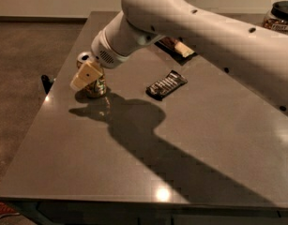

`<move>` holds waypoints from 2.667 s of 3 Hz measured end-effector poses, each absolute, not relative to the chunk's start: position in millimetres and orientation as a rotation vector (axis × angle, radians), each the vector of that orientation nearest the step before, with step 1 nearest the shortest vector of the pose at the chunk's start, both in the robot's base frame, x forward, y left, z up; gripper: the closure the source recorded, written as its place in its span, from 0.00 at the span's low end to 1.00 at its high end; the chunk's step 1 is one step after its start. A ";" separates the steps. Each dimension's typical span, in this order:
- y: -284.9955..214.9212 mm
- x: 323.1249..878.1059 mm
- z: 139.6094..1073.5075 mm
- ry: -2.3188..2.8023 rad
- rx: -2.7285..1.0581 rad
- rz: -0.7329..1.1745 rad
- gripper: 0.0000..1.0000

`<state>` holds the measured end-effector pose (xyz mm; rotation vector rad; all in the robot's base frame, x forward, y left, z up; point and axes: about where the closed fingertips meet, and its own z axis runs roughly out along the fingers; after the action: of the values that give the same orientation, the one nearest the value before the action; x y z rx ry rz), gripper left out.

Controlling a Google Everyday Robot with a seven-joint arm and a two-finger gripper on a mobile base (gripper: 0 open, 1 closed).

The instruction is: Knock orange can over

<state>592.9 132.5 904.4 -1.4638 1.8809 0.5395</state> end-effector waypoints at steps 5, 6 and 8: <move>-1.9 541.4 946.4 2.119 -1.677 0.253 1.00; -40.7 531.4 936.1 2.191 -1.749 0.172 1.00; -97.2 517.1 899.7 2.347 -1.877 0.021 0.63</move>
Offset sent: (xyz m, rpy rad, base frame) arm -0.0045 -0.0433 0.0372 0.0099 0.0666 -0.0031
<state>517.1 -97.2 899.7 -1.8769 2.3467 0.0209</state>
